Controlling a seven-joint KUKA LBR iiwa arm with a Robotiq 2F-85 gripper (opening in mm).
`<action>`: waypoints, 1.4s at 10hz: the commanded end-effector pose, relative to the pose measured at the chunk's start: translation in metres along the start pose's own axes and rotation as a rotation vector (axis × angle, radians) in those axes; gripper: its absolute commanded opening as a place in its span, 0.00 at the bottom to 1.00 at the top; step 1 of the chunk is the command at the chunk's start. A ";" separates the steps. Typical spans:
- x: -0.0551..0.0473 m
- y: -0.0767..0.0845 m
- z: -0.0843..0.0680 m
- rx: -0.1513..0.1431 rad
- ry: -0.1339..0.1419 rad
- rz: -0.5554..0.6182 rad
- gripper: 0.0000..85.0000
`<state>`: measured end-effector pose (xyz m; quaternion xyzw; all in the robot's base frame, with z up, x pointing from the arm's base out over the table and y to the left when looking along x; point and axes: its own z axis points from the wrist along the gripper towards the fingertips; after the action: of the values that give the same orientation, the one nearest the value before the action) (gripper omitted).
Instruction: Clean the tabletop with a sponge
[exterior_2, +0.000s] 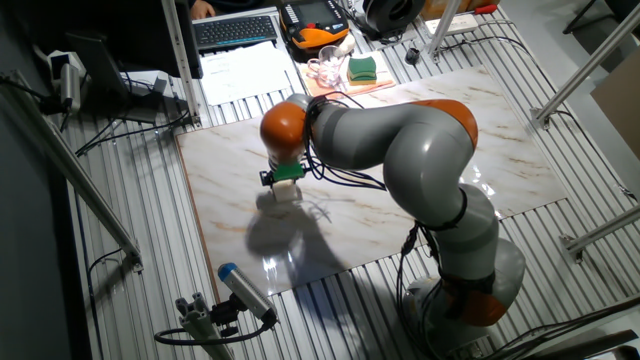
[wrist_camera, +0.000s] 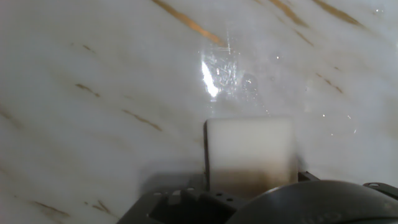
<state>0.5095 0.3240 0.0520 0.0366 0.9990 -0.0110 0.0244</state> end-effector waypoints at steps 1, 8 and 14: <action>0.000 -0.002 0.000 -0.001 0.008 -0.006 0.80; 0.001 -0.005 0.003 -0.005 0.001 -0.010 0.80; 0.003 -0.002 0.008 -0.010 -0.005 -0.003 0.80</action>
<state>0.5063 0.3220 0.0434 0.0351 0.9990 -0.0063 0.0277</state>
